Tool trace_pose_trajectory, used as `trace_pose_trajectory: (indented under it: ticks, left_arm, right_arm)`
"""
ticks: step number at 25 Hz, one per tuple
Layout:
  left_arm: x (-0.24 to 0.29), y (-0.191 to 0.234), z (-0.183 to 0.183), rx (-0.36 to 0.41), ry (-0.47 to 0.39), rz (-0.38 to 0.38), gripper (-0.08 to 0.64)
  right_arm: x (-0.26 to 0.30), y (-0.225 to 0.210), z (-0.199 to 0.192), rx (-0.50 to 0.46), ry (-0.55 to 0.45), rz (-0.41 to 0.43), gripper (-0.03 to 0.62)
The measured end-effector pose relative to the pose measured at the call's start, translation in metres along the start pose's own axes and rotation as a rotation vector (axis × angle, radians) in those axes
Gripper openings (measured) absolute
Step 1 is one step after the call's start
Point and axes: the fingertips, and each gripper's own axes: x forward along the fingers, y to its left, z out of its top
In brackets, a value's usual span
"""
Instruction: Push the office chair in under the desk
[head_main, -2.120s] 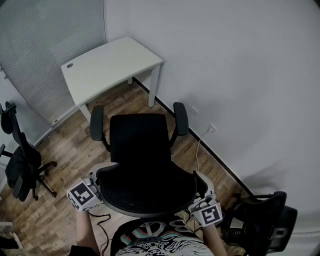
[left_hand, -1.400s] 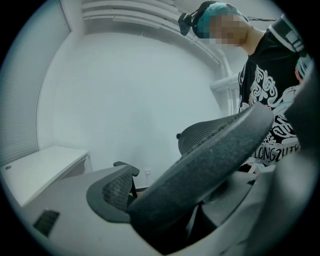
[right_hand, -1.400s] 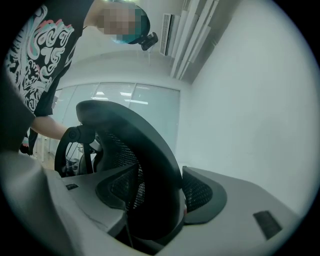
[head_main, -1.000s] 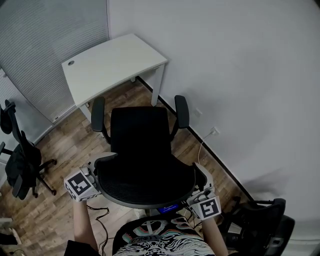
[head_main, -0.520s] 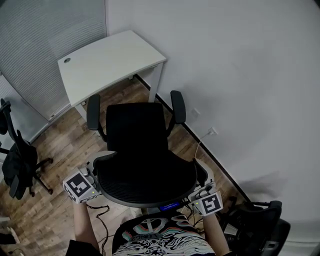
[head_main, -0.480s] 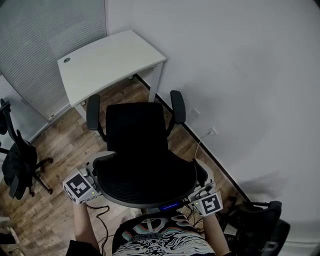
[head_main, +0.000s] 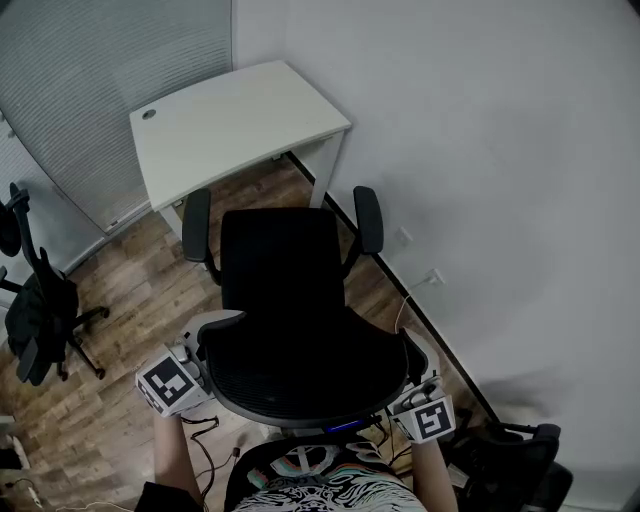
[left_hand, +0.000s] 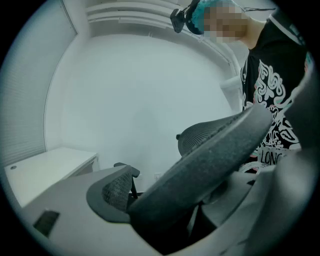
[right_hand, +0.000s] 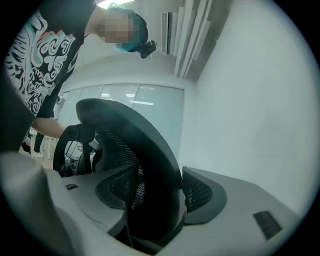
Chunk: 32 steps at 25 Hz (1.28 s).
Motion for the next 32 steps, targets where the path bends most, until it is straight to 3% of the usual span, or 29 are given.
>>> trace_pose_trajectory:
  ticks: [19,29,32]
  left_arm:
    - [0.030,0.009,0.011,-0.033,-0.023,0.075,0.370]
    - [0.061,0.032,0.014,-0.057,-0.023,0.167,0.370]
    - [0.068,0.039,0.018,-0.036,-0.033,0.183,0.370]
  right_arm:
    - [0.016,-0.040,-0.009,-0.032,-0.012,0.091,0.284]
    - [0.046,-0.082,-0.022,-0.044,-0.037,0.171,0.284]
    - [0.054,-0.094,-0.030,-0.039,-0.003,0.192,0.284]
